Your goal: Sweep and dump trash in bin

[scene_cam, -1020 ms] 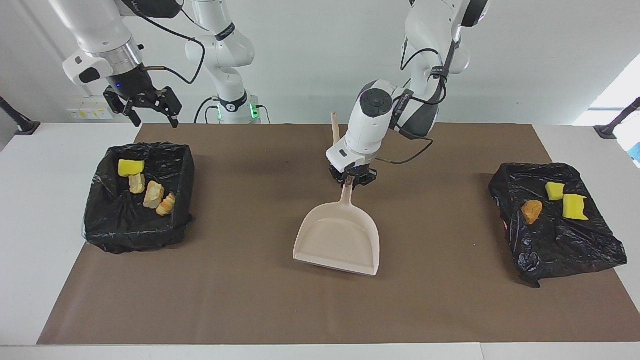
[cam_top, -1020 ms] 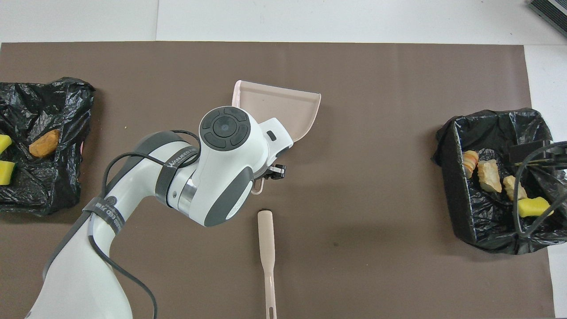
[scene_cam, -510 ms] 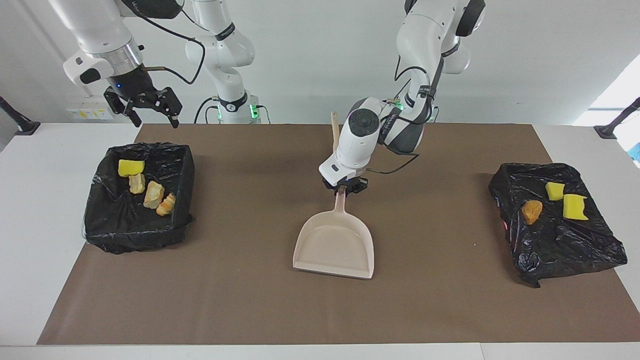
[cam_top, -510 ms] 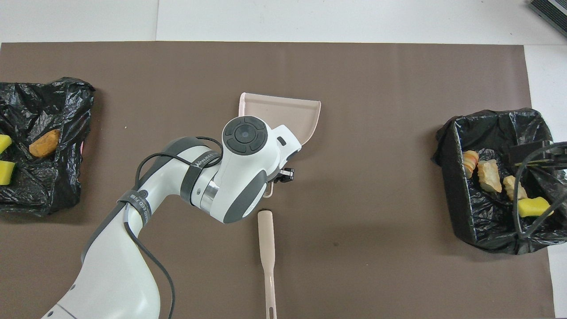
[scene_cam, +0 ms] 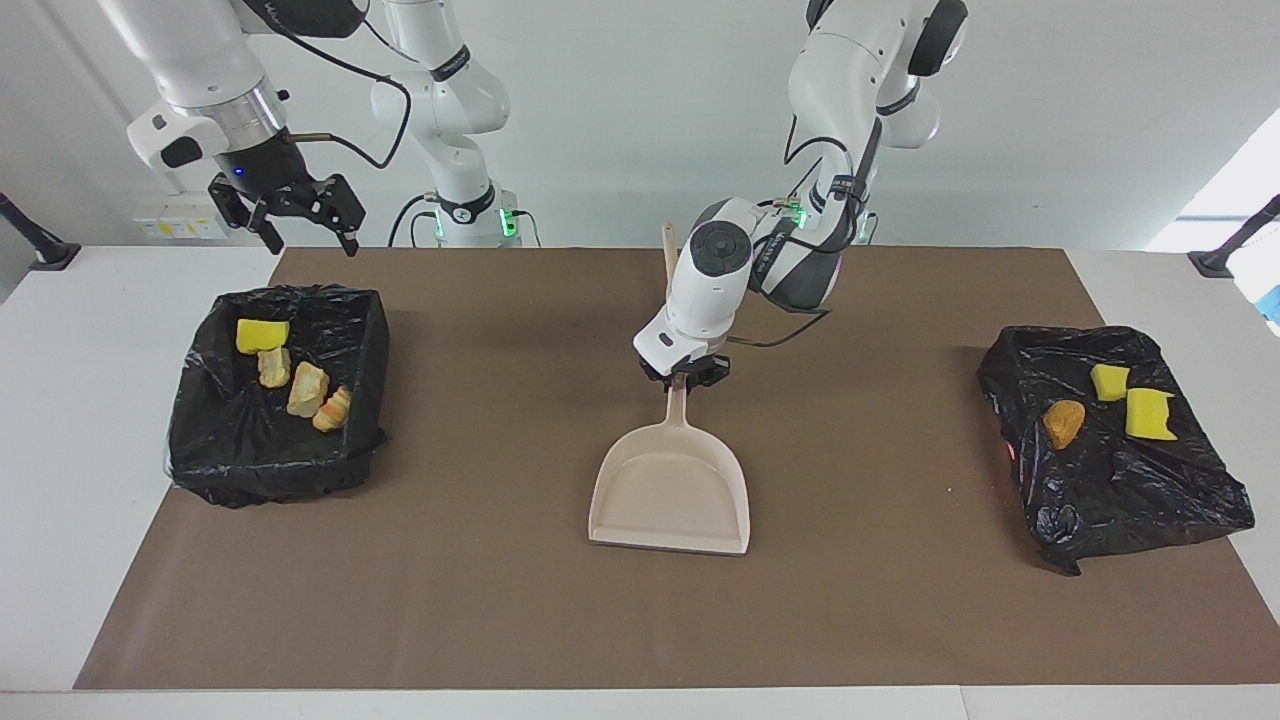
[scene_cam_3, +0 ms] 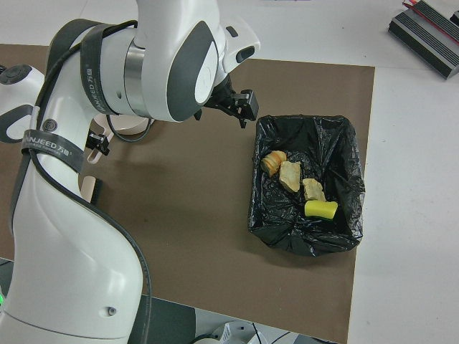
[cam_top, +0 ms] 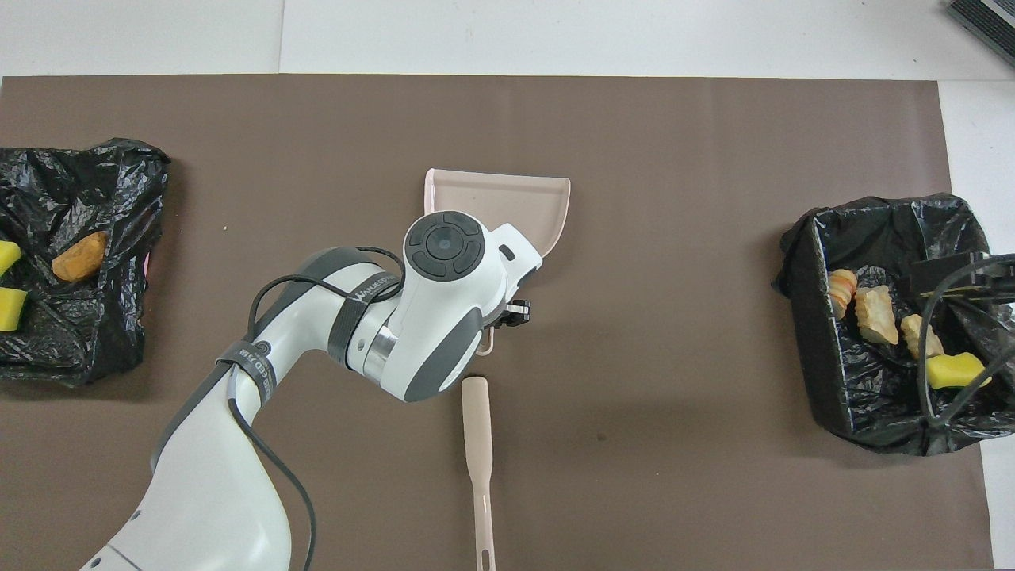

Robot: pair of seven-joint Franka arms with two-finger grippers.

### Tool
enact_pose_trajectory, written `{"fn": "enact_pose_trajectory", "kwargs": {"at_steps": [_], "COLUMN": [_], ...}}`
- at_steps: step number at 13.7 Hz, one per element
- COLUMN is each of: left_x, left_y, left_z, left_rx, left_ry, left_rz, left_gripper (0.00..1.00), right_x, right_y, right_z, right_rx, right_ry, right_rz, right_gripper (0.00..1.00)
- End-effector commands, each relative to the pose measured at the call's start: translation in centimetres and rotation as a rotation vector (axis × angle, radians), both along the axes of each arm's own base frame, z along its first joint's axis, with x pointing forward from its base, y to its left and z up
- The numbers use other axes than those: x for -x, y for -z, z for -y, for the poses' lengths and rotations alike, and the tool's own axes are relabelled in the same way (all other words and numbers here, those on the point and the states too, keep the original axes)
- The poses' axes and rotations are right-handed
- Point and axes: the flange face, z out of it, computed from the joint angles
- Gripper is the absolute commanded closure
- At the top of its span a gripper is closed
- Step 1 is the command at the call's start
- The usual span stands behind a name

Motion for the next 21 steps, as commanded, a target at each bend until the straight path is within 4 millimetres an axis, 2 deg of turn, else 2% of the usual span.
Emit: {"fn": "enact_pose_trajectory", "kwargs": {"at_steps": [1, 2, 5, 7, 11, 15, 19, 21], "left_x": [0.7, 0.6, -0.4, -1.7, -4.7, -6.8, -6.4, -5.4], "left_y": [0.2, 0.1, -1.9, -4.0, -7.4, -12.3, -16.3, -19.0], "left_z": [0.1, 0.1, -1.4, -3.9, -10.7, -19.8, -28.5, -31.5], "left_rx": [0.000, -0.002, 0.004, 0.006, -0.009, -0.007, -0.023, -0.026], "left_ry": [-0.007, 0.002, -0.006, -0.044, -0.154, -0.211, -0.100, -0.077], "left_rz": [-0.001, 0.006, 0.023, 0.036, 0.039, 0.068, 0.040, 0.035], "left_gripper": [0.25, 0.00, 0.00, 0.00, 0.00, 0.00, 0.00, 0.00], "right_x": [0.6, 0.5, 0.6, 0.5, 0.6, 0.6, 0.7, 0.6], "right_y": [0.0, 0.0, 0.0, 0.0, 0.0, -0.1, 0.1, -0.1], "right_z": [0.1, 0.1, -0.1, -0.1, -0.1, -0.1, -0.2, -0.1], "right_rx": [0.009, 0.009, 0.005, 0.004, 0.004, 0.004, 0.003, 0.000], "right_ry": [-0.034, -0.034, -0.034, -0.034, -0.033, -0.033, -0.025, -0.024], "right_rz": [0.021, 0.022, 0.021, 0.021, 0.018, 0.019, 0.010, 0.013], "right_gripper": [0.00, 0.00, 0.00, 0.00, 0.00, 0.00, 0.00, 0.00]}}
